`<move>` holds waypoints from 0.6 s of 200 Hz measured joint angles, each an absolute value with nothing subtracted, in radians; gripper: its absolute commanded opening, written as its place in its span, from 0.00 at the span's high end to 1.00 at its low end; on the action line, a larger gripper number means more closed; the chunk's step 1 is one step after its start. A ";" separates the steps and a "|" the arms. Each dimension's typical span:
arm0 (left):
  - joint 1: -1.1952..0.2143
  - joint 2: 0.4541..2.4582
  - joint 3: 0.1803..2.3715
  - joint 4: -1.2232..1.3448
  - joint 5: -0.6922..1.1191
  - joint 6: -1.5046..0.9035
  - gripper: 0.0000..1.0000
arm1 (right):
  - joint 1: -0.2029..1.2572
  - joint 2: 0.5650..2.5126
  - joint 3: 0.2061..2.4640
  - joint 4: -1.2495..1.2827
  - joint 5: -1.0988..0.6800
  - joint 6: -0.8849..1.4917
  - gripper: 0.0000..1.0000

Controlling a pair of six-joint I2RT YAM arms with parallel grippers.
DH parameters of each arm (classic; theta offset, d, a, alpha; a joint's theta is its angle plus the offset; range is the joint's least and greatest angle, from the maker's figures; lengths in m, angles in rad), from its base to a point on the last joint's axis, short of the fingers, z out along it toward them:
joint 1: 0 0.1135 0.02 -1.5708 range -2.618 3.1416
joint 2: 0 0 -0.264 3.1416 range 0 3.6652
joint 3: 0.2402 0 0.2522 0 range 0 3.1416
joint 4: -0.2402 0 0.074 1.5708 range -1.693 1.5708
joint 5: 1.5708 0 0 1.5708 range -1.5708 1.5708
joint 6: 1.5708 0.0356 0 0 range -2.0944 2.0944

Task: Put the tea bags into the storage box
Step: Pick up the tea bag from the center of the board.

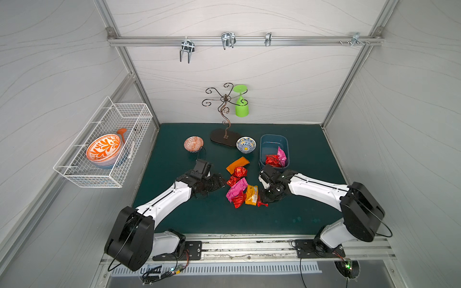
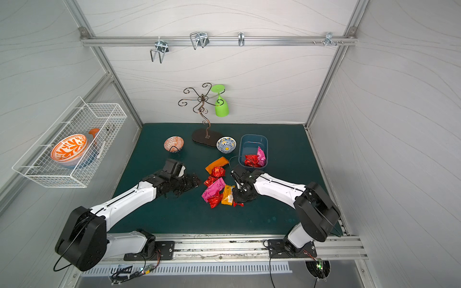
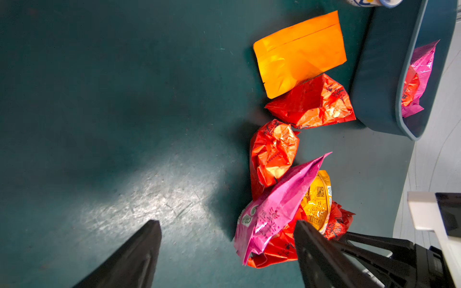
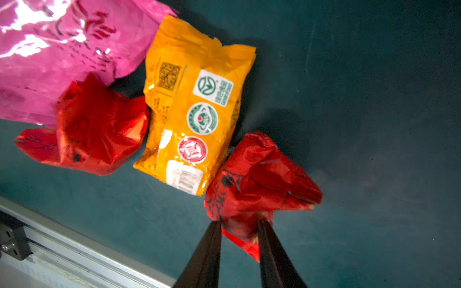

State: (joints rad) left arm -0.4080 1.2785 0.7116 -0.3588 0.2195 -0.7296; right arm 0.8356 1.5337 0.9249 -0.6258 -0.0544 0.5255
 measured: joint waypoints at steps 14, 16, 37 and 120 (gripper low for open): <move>-0.408 1.277 0.712 -0.359 0.219 -0.730 0.12 | 0.836 1.542 0.929 -0.627 -0.045 0.526 0.62; -0.408 1.277 0.712 -0.359 0.219 -0.730 0.12 | 0.836 1.543 0.929 -0.627 -0.044 0.529 0.61; -0.408 1.276 0.711 -0.359 0.218 -0.730 0.12 | 0.836 1.554 0.940 -0.626 -0.020 0.523 0.56; -0.408 1.275 0.710 -0.359 0.217 -0.733 0.12 | 0.836 1.615 0.970 -0.609 0.041 0.495 0.93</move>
State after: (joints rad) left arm -0.4080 1.2755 0.7097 -0.3588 0.2169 -0.7334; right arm 0.8364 1.6150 0.9695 -0.6094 0.0406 0.4953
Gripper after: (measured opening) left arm 0.878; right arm 0.140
